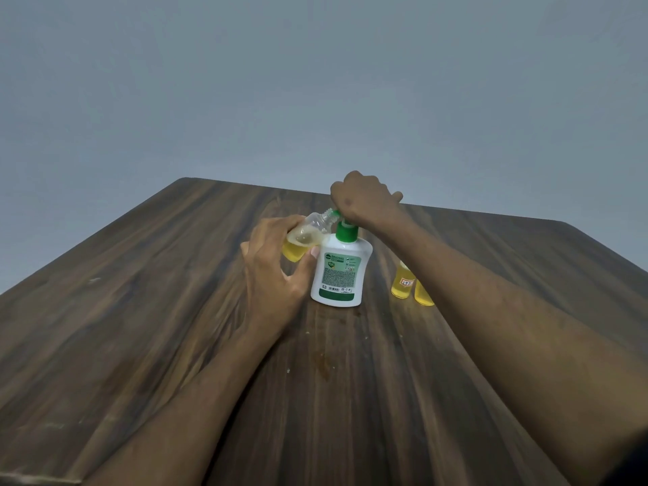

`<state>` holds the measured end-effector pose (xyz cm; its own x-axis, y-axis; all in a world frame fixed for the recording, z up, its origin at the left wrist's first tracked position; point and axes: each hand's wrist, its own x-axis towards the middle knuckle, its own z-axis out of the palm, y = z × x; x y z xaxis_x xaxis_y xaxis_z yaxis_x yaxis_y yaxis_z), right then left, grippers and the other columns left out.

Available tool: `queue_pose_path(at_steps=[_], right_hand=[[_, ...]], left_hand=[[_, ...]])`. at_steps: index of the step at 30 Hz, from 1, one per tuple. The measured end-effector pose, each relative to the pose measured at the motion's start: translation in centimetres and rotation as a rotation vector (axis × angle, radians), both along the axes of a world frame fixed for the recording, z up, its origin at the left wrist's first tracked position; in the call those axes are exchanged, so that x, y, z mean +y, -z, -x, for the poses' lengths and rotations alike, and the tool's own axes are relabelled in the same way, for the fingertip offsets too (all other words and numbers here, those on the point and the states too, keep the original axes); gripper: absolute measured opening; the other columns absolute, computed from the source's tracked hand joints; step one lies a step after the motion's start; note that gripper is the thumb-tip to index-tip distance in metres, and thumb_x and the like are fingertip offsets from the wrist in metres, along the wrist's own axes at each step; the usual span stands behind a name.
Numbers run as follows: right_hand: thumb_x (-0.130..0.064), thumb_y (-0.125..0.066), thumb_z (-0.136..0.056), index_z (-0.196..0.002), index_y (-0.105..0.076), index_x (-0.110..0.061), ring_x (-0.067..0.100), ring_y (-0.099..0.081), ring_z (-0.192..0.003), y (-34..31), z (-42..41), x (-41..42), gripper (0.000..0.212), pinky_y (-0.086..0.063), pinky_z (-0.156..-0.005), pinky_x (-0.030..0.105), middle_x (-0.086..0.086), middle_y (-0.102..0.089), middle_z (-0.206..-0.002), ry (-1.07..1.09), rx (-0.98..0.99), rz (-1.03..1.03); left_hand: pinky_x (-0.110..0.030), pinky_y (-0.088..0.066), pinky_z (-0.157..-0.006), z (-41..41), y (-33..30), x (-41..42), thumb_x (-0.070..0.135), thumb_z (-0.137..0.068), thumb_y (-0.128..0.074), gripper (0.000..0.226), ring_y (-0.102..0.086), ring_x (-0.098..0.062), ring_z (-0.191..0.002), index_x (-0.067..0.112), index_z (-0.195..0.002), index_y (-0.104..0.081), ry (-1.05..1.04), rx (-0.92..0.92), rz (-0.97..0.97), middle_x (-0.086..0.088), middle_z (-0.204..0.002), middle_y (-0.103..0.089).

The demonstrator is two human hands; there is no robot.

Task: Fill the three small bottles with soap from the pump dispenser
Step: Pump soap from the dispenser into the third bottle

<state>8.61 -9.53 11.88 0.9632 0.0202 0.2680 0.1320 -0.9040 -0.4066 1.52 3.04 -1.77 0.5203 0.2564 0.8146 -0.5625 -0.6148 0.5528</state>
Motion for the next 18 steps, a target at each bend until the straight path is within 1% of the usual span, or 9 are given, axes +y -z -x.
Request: queue_pose_path(at_steps=[2, 4, 6, 10, 13, 16, 18], right_hand=[[-0.025, -0.038, -0.091, -0.075, -0.042, -0.017, 0.026, -0.047, -0.079, -0.13, 0.01, -0.08, 0.019, -0.031, -0.093, 0.047, 0.000, -0.047, -0.079, -0.001, -0.020, -0.007], [-0.025, -0.038, -0.092, -0.075, -0.041, -0.018, 0.024, -0.045, -0.075, -0.01, 0.00, -0.06, 0.019, -0.031, -0.093, 0.047, 0.001, -0.047, -0.079, 0.000, -0.001, -0.005], [-0.024, -0.038, -0.092, -0.075, -0.041, -0.017, 0.022, -0.045, -0.073, -0.01, 0.08, 0.00, 0.018, -0.031, -0.094, 0.047, 0.001, -0.047, -0.079, 0.004, 0.011, -0.003], [-0.026, -0.037, -0.093, -0.075, -0.041, -0.018, 0.027, -0.049, -0.081, -0.14, -0.03, -0.15, 0.020, -0.032, -0.098, 0.049, 0.000, -0.046, -0.079, 0.002, -0.028, -0.011], [-0.025, -0.038, -0.092, -0.075, -0.043, -0.017, 0.020, -0.043, -0.070, 0.15, -0.10, -0.08, 0.020, -0.033, -0.098, 0.049, 0.001, -0.048, -0.079, 0.008, 0.010, -0.004], [-0.025, -0.037, -0.092, -0.075, -0.042, -0.017, 0.023, -0.045, -0.074, -0.10, -0.13, -0.13, 0.019, -0.033, -0.097, 0.049, 0.001, -0.048, -0.080, 0.008, -0.023, -0.016], [-0.025, -0.038, -0.091, -0.075, -0.043, -0.017, 0.023, -0.046, -0.074, -0.02, -0.20, -0.04, 0.019, -0.033, -0.098, 0.049, 0.002, -0.049, -0.079, 0.013, -0.009, -0.009]], left_hand=[[-0.035, -0.042, -0.089, -0.09, 0.00, -0.01, 0.031, -0.091, -0.075, 0.036, -0.063, -0.011, -0.108, 0.018, -0.125, -0.071, 0.000, 0.005, 0.003, 0.011, -0.119, -0.065], [-0.032, -0.040, -0.089, -0.10, 0.01, 0.04, 0.032, -0.091, -0.075, 0.037, -0.063, -0.012, -0.109, 0.017, -0.125, -0.071, 0.001, 0.007, 0.003, 0.009, -0.119, -0.066], [-0.034, -0.041, -0.088, -0.07, 0.02, 0.09, 0.031, -0.091, -0.074, 0.036, -0.063, -0.012, -0.108, 0.018, -0.124, -0.071, 0.001, 0.005, -0.005, 0.010, -0.118, -0.066], [-0.034, -0.041, -0.087, -0.05, 0.02, -0.03, 0.033, -0.091, -0.073, 0.036, -0.062, -0.012, -0.107, 0.018, -0.124, -0.070, 0.002, -0.001, 0.003, 0.013, -0.118, -0.064], [-0.035, -0.041, -0.087, 0.06, -0.09, -0.03, 0.034, -0.090, -0.073, 0.036, -0.062, -0.010, -0.107, 0.019, -0.123, -0.071, 0.007, -0.009, 0.010, 0.016, -0.117, -0.063], [-0.036, -0.042, -0.089, 0.07, -0.06, -0.04, 0.032, -0.091, -0.074, 0.036, -0.062, -0.009, -0.108, 0.018, -0.123, -0.071, 0.004, 0.000, 0.014, 0.015, -0.118, -0.064], [-0.035, -0.041, -0.089, 0.19, -0.12, 0.00, 0.032, -0.090, -0.074, 0.036, -0.062, -0.010, -0.109, 0.017, -0.123, -0.071, 0.001, 0.005, 0.014, 0.013, -0.118, -0.065]])
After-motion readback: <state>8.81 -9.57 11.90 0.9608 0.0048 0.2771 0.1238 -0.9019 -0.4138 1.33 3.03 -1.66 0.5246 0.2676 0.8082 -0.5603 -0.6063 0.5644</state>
